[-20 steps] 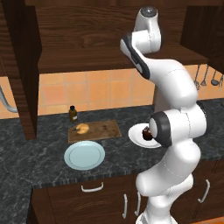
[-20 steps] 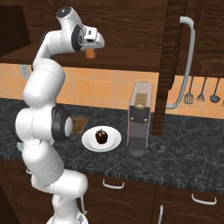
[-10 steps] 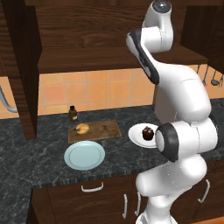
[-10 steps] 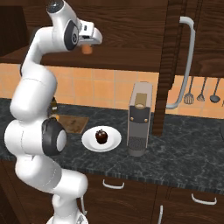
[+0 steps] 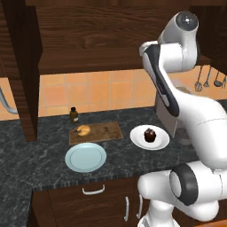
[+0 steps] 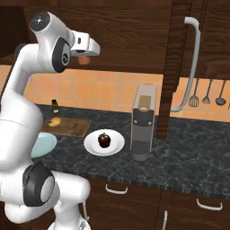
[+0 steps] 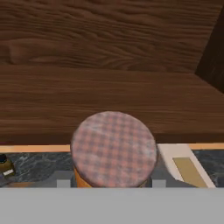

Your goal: From the different types of pastries on the counter, select a croissant and place it on the cutting board. Then retrieve a jar of jam from the cabinet and place it alongside the croissant on the cutting board.

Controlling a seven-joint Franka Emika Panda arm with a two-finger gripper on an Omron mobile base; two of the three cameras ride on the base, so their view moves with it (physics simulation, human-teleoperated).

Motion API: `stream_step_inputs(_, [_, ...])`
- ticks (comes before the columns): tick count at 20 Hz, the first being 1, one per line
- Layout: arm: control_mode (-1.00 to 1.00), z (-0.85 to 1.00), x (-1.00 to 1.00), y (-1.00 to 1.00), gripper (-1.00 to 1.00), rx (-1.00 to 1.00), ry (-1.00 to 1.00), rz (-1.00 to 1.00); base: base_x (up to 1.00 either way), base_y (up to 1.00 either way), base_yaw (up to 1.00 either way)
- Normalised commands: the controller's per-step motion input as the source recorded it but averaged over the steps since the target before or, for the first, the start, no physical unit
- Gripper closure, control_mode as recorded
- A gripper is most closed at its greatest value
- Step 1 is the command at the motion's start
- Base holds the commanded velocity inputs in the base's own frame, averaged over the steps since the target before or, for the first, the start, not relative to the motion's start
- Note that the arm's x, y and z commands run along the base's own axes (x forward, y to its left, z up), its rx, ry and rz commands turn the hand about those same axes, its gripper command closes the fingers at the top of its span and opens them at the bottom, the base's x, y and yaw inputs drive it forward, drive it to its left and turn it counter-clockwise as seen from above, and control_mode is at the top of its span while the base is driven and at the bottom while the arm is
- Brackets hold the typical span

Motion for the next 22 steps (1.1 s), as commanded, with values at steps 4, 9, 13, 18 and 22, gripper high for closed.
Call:
stream_step_inputs(4, [-1.00,0.00,-1.00,0.00,1.00,-0.07,0.00,0.00,0.00,0.00,0.00])
stream_step_inputs(9, [-1.00,-0.07,-1.00,0.00,1.00,-0.08,-0.01,0.00,0.00,0.00,0.00])
stream_step_inputs(13, [-1.00,-0.22,-0.98,0.00,1.00,0.00,-0.02,0.01,0.00,0.00,0.00])
stream_step_inputs(18, [-1.00,-0.22,-0.75,0.17,1.00,0.08,0.00,0.13,0.00,0.00,0.00])
stream_step_inputs(22, [-1.00,-0.21,-0.33,0.33,1.00,0.10,0.00,0.34,0.00,0.00,0.00])
